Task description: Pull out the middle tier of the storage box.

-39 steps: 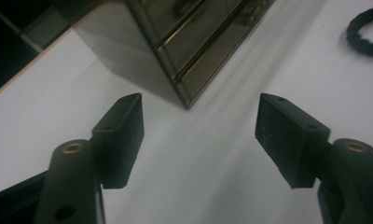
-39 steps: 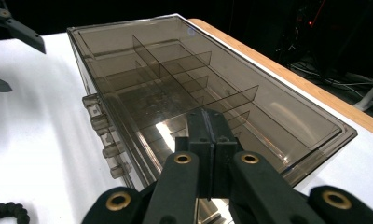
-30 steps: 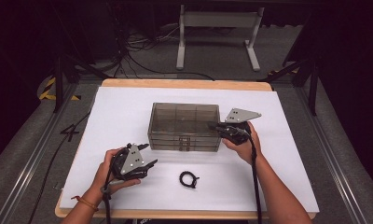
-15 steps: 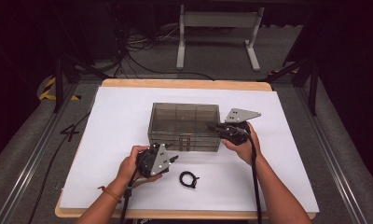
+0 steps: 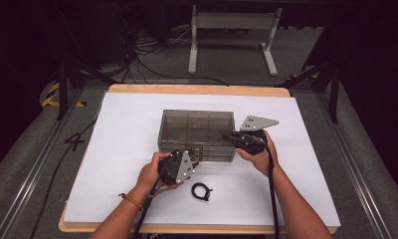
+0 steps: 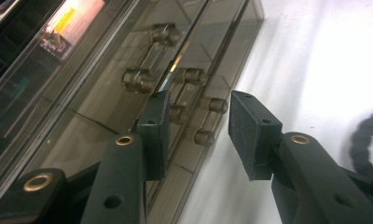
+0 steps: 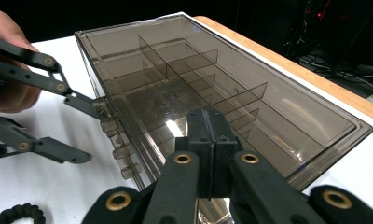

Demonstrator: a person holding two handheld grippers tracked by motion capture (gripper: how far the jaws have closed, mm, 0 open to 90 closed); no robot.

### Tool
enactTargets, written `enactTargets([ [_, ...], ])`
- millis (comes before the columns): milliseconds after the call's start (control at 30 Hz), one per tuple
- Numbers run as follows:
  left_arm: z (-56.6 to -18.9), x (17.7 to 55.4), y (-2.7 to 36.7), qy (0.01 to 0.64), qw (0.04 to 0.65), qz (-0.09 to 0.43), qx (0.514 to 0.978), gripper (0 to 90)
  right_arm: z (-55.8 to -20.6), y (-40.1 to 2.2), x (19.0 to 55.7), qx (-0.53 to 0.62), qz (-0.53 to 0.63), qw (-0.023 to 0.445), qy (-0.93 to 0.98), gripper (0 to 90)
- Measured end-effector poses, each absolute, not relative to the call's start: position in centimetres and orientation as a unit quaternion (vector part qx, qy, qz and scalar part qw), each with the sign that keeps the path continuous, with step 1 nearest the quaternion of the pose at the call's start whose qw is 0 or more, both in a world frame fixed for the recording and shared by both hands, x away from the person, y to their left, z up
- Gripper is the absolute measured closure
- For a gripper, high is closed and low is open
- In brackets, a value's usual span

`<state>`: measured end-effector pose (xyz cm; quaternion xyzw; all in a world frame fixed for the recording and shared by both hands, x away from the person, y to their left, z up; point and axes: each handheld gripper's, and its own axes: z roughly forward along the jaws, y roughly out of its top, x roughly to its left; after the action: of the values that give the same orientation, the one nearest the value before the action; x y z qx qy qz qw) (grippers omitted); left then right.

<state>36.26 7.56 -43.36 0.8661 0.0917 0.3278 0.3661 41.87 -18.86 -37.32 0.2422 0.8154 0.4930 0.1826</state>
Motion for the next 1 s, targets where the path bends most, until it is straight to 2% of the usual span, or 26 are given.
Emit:
enactTargets([
  [200, -43.4, 36.3, 7.5, 0.092, 0.368, 0.327, 0.865, 59.2, -37.2, -18.8, 41.8, 0.24, 0.488, 0.188, 0.818, 90.0],
  [467, -43.4, 35.7, 6.7, 0.069, 0.338, 0.368, 0.864, 62.1, -37.2, -18.7, 41.7, 0.238, 0.487, 0.192, 0.818, 90.0],
  [567, -43.5, 35.5, 6.3, 0.054, 0.317, 0.389, 0.863, 63.7, -37.2, -18.7, 41.7, 0.239, 0.486, 0.194, 0.818, 90.0],
  [767, -44.3, 34.5, 5.2, 0.005, 0.255, 0.468, 0.846, 65.9, -37.3, -18.7, 41.5, 0.239, 0.488, 0.195, 0.817, 90.0],
  [900, -44.8, 34.0, 4.4, -0.026, 0.209, 0.519, 0.828, 73.4, -37.3, -18.7, 41.5, 0.238, 0.487, 0.198, 0.817, 90.0],
  [1000, -45.2, 33.9, 4.0, -0.029, 0.211, 0.532, 0.82, 77.4, -37.3, -18.7, 41.5, 0.237, 0.485, 0.199, 0.818, 90.0],
])
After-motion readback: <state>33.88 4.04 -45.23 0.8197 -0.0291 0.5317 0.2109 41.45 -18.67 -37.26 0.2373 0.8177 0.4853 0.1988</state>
